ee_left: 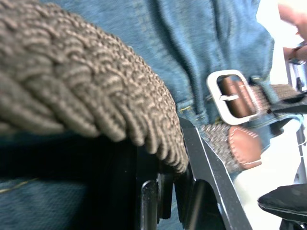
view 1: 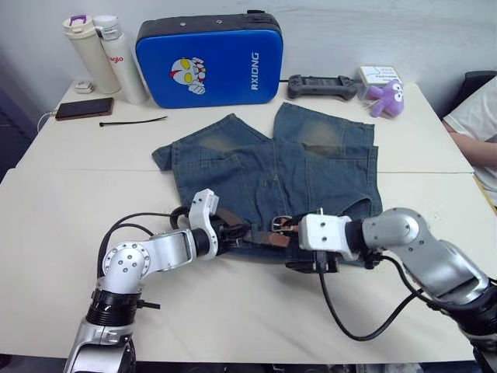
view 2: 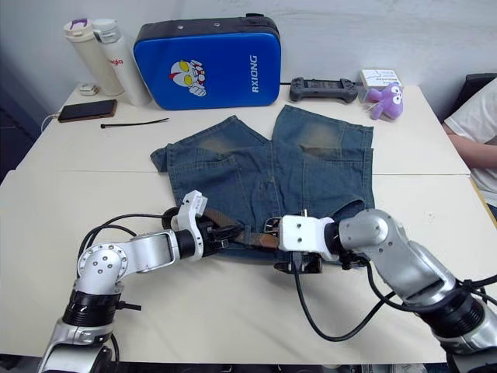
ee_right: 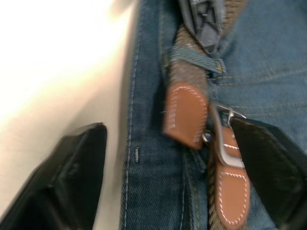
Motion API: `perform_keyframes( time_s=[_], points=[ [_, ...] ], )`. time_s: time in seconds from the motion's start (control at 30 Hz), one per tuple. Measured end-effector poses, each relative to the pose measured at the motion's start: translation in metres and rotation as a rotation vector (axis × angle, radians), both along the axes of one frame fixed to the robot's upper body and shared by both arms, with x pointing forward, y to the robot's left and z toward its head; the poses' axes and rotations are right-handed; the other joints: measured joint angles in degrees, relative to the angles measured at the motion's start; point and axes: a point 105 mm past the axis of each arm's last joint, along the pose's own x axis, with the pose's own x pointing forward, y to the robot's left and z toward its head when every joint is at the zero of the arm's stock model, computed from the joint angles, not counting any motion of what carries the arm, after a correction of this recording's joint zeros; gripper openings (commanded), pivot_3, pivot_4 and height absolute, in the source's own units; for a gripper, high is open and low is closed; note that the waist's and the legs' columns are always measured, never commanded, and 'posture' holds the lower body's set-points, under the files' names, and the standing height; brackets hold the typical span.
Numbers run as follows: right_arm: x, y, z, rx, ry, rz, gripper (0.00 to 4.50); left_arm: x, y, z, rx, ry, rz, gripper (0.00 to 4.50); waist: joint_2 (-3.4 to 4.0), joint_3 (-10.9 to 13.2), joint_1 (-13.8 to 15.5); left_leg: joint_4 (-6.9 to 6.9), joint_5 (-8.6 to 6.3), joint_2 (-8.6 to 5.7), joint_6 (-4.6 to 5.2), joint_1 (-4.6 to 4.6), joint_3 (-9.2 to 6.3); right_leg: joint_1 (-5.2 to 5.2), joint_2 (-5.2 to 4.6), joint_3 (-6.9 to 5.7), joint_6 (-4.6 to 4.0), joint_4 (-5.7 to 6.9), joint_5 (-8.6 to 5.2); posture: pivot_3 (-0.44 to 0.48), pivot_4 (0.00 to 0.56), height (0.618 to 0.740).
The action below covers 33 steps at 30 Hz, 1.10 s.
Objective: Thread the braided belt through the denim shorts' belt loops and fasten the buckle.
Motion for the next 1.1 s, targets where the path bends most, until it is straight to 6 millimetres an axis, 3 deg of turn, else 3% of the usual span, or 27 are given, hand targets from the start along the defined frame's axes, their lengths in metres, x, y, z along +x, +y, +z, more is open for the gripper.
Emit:
perform_keyframes(
  time_s=[0.1, 0.27, 0.43, 0.57, 0.77, 0.9, 1.03, 1.1],
  points=[
    [0.004, 0.004, -0.001, 0.001, -0.069, 0.019, 1.70, 0.000, 0.000, 0.000, -0.002, 0.000, -0.002, 0.00, 0.00, 0.00, 0.05, 0.00, 0.01, 0.00, -0.02, 0.01, 0.00, 0.01, 0.00, 0.00, 0.00, 0.01, 0.00, 0.000, 0.150, 0.740],
    [0.008, 0.008, -0.004, 0.009, -0.115, 0.033, 1.70, 0.000, 0.000, 0.000, -0.004, 0.003, -0.004, 0.00, 0.00, 0.00, 0.11, 0.00, 0.01, 0.00, -0.03, 0.01, 0.00, 0.01, 0.00, 0.00, 0.00, 0.01, 0.00, 0.000, 0.150, 0.740],
    [0.009, 0.009, -0.006, 0.018, -0.112, 0.029, 0.06, -0.001, 0.000, 0.000, 0.000, 0.005, -0.005, 0.00, 0.00, 0.00, 0.09, 0.00, 0.01, 0.00, -0.03, 0.02, 0.00, 0.01, 0.00, 0.00, 0.00, 0.01, 0.00, 0.000, 0.150, 0.740],
    [0.010, 0.008, -0.006, 0.015, -0.119, 0.029, 0.06, -0.001, 0.000, 0.000, -0.002, 0.005, -0.005, 0.00, 0.00, 0.00, 0.10, 0.00, 0.01, 0.00, -0.02, 0.02, 0.00, 0.01, 0.00, 0.00, 0.00, 0.01, 0.00, 0.000, 0.150, 0.740],
    [0.011, 0.008, -0.004, 0.019, -0.108, 0.027, 0.00, -0.011, 0.008, 0.009, -0.002, -0.015, -0.083, 2.52, 0.00, 0.00, -0.05, 0.00, 0.01, 0.01, -0.03, 0.03, -0.01, 0.00, 0.00, 0.00, 0.00, 0.03, 0.00, 0.000, 0.150, 0.740],
    [0.011, 0.008, -0.001, 0.020, -0.100, 0.037, 0.00, -0.021, 0.037, 0.028, 0.058, -0.058, -0.146, 4.35, 0.04, 0.03, -0.35, -0.05, 0.01, 0.02, -0.05, 0.05, -0.01, -0.01, 0.00, 0.02, -0.03, 0.03, -0.01, 0.000, 0.150, 0.740],
    [0.010, 0.005, 0.005, 0.002, -0.092, 0.067, 0.00, -0.030, 0.066, 0.048, 0.133, -0.091, -0.198, 4.47, 0.09, 0.06, -0.63, -0.15, 0.01, 0.01, -0.04, 0.05, -0.01, -0.02, -0.03, 0.01, -0.06, -0.02, -0.03, 0.000, 0.150, 0.740],
    [0.009, -0.001, 0.011, -0.021, -0.099, 0.089, 0.00, -0.037, 0.069, 0.056, 0.135, -0.108, -0.251, 4.47, 0.15, 0.12, -0.45, -0.20, 0.00, -0.01, -0.02, 0.04, -0.01, -0.03, -0.08, 0.00, -0.07, -0.07, -0.03, 0.000, 0.150, 0.740]
  ],
)
